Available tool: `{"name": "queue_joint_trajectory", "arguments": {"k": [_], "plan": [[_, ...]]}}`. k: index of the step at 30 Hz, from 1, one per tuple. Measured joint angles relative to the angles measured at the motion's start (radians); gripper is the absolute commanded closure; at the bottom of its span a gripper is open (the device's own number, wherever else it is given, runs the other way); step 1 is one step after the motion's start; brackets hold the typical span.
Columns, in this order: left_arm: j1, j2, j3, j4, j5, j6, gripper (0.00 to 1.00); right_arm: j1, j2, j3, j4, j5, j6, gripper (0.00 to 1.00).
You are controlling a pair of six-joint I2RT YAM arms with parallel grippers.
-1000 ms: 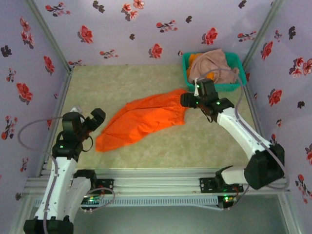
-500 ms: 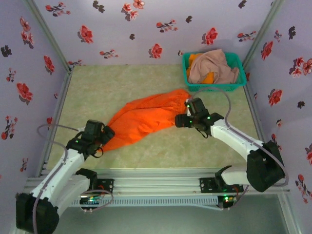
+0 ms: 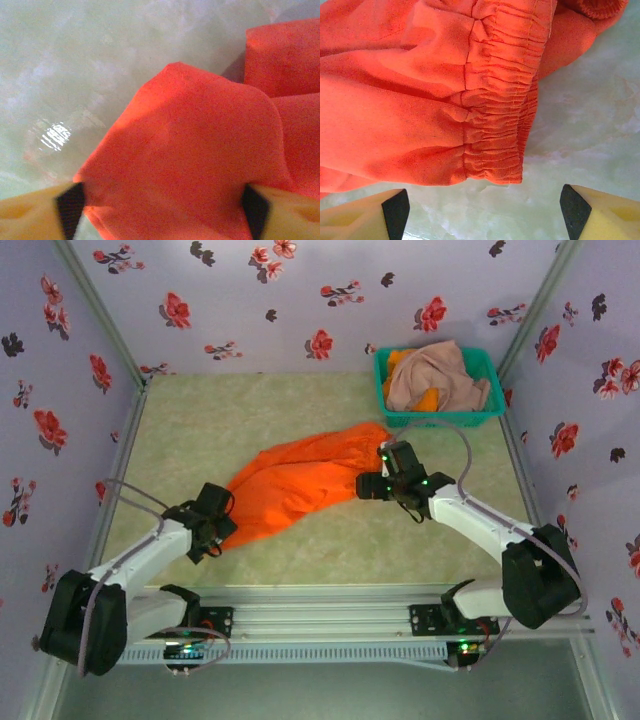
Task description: Fold and stack the shorts
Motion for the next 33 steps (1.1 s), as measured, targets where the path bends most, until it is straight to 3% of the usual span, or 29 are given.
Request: {"name": "queue_joint_trajectory", "arguments": {"k": [8,23,31,33], "plan": [[-0.014,0.023,0.007,0.063,-0.008,0.017,0.99,0.0,0.003,-0.013,0.006,0.01,0.008,0.2],[-0.011,-0.124,0.305,0.028,-0.033,0.196,1.0,0.0,0.056,-0.04,0.053,0.009,0.024,0.26],[-0.007,-0.116,0.331,0.025,-0.033,0.229,1.0,0.0,0.188,-0.045,0.132,-0.025,0.023,0.27],[-0.007,-0.111,0.331,0.024,-0.033,0.229,1.0,0.0,0.237,-0.032,0.148,-0.032,0.022,0.34]]}}
